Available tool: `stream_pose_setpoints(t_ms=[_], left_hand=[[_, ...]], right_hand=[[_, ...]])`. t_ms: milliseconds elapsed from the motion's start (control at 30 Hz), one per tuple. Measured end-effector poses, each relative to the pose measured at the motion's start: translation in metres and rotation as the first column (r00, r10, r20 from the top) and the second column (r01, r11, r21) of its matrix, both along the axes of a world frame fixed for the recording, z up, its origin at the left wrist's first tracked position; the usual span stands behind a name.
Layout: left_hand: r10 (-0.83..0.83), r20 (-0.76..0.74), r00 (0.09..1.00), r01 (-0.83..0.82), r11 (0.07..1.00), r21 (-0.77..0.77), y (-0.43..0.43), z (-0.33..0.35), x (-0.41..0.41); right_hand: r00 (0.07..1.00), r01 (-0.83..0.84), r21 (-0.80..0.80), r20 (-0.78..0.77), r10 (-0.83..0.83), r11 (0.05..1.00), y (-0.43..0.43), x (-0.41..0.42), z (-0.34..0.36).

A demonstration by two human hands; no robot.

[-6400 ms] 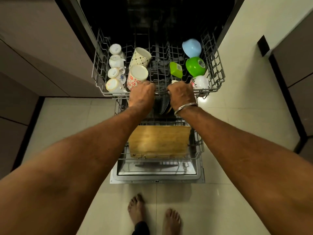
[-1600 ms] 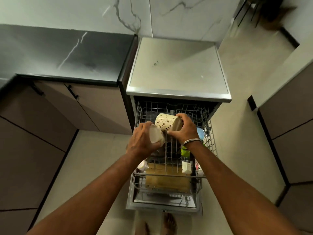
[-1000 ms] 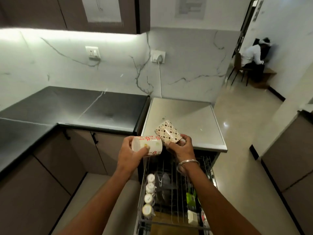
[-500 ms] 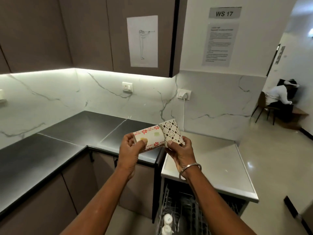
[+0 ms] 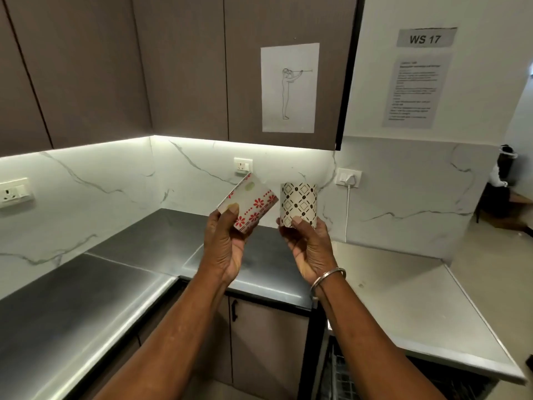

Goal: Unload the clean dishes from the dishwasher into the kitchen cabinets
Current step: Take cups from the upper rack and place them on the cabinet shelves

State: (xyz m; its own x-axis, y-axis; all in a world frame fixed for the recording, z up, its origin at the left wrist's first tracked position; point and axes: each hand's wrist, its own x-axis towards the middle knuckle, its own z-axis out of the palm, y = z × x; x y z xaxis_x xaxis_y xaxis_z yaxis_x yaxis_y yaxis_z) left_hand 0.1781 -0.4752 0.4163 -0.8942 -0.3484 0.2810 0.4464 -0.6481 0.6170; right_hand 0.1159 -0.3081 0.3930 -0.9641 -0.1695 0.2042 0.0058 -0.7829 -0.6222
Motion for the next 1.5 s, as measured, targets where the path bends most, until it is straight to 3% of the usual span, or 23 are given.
stream_pose_setpoints(t_ms=[367,733,1100,1500], left_hand=[[-0.06,-0.085,0.995,0.075,0.981,0.181,-0.087,0.032,-0.059],[-0.107,-0.108,0.988,0.134,0.947,0.292,-0.128,0.034,-0.18],[-0.155,-0.113,0.981,0.183,0.929,0.321,-0.165,0.043,-0.283],[-0.272,-0.077,0.959,0.282,0.896,0.342,-0.225,0.044,-0.393]], right_hand=[[0.998,0.011,-0.028,-0.066,-0.012,1.0,-0.109,-0.045,0.024],[0.989,-0.062,-0.041,-0.138,0.056,0.997,-0.154,-0.164,0.037],[0.939,-0.258,-0.03,-0.244,0.244,0.966,-0.202,-0.258,0.055],[0.958,-0.182,-0.063,-0.234,0.163,0.981,-0.266,-0.353,0.051]])
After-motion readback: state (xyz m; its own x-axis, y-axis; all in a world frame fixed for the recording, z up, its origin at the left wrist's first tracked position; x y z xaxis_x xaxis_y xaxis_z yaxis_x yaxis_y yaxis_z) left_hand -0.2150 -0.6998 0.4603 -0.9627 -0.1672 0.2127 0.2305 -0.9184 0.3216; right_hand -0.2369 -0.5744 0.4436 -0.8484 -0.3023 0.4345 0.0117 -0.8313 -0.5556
